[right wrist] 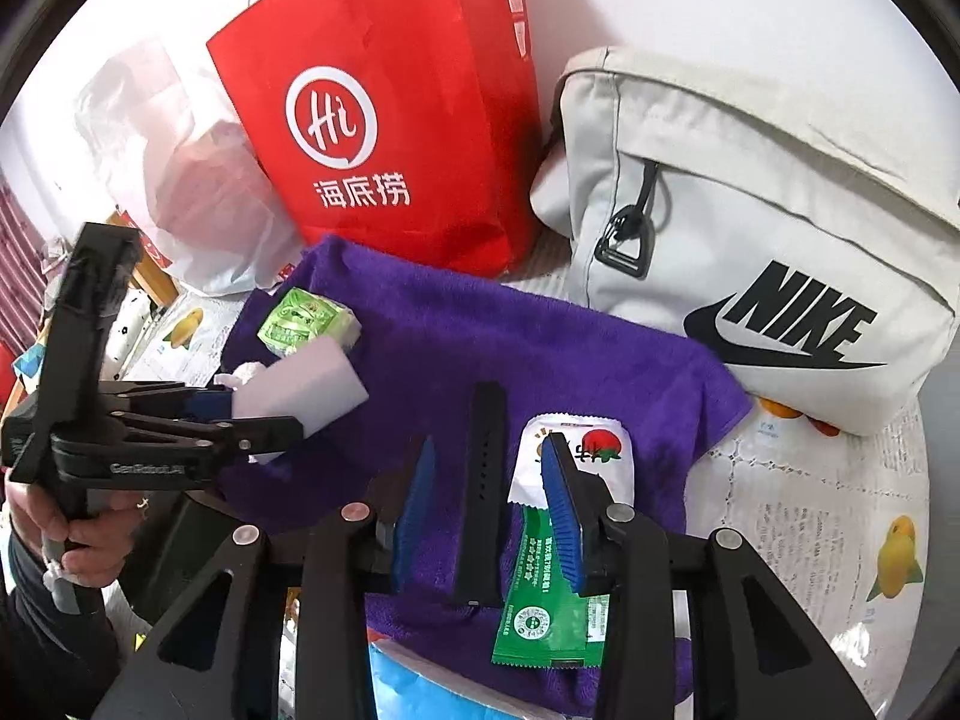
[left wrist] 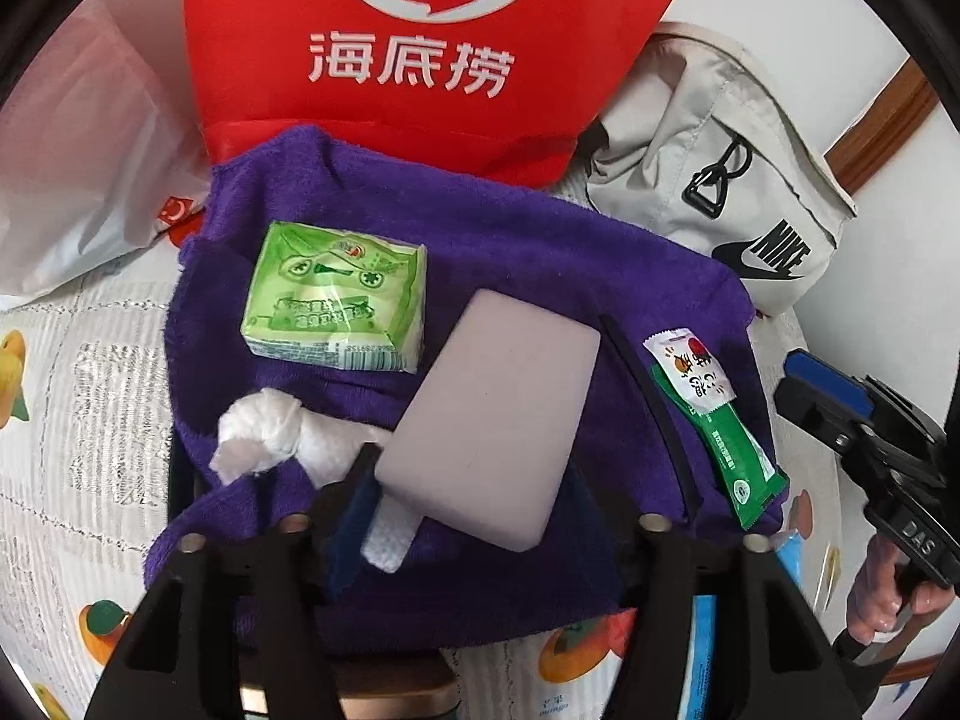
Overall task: Organize soft objects
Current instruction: 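Open the right tool to drop the strap on the towel while the left tool releases the block there, then withdraw both tools and grasp the yellow pouch with the right tool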
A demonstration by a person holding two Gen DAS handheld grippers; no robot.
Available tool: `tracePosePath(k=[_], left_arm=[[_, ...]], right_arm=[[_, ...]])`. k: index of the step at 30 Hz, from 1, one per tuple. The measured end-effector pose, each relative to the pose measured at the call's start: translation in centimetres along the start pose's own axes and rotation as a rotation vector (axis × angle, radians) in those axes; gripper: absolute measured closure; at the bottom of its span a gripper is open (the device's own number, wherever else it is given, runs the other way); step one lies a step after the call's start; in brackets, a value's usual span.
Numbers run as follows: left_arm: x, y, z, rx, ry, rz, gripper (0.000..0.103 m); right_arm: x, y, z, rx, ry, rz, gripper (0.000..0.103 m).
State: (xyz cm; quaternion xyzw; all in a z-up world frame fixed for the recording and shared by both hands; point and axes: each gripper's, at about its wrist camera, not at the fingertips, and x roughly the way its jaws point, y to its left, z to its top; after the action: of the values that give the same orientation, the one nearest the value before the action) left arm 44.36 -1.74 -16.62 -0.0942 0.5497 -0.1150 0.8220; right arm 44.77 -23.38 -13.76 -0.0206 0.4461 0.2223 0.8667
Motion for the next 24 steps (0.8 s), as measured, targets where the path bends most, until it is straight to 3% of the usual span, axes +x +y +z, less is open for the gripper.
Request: tracePosePath(k=[3, 8, 11, 15, 21, 24], left_arm=[[-0.2, 0.0, -0.2, -0.011, -0.009, 0.01, 0.024], [-1.8, 0.1, -1.3, -0.008, -0.001, 0.037, 0.024], [-4.2, 0.5, -2.5, -0.01, -0.041, 0.041, 0.024], [-7.6, 1.5, -4.6, -0.012, -0.092, 0.051, 0.025], [-12.3, 2.4, -9.2, -0.013, -0.187, 0.053, 0.026], [-13.4, 2.5, -11.2, -0.025, -0.18, 0.046, 0.025]], right_arm=[[-0.5, 0.1, 0.0, -0.006, -0.008, 0.004, 0.066], [-1.3, 1.0, -0.1, -0.021, -0.024, 0.002, 0.066], [-2.5, 2.0, -0.4, -0.028, -0.046, 0.004, 0.066], [-4.1, 4.0, -1.4, -0.048, -0.061, 0.0, 0.055], [-7.3, 8.1, -5.0, -0.076, -0.063, 0.025, 0.055], [-8.8, 9.7, -7.4, -0.062, -0.08, 0.057, 0.055]])
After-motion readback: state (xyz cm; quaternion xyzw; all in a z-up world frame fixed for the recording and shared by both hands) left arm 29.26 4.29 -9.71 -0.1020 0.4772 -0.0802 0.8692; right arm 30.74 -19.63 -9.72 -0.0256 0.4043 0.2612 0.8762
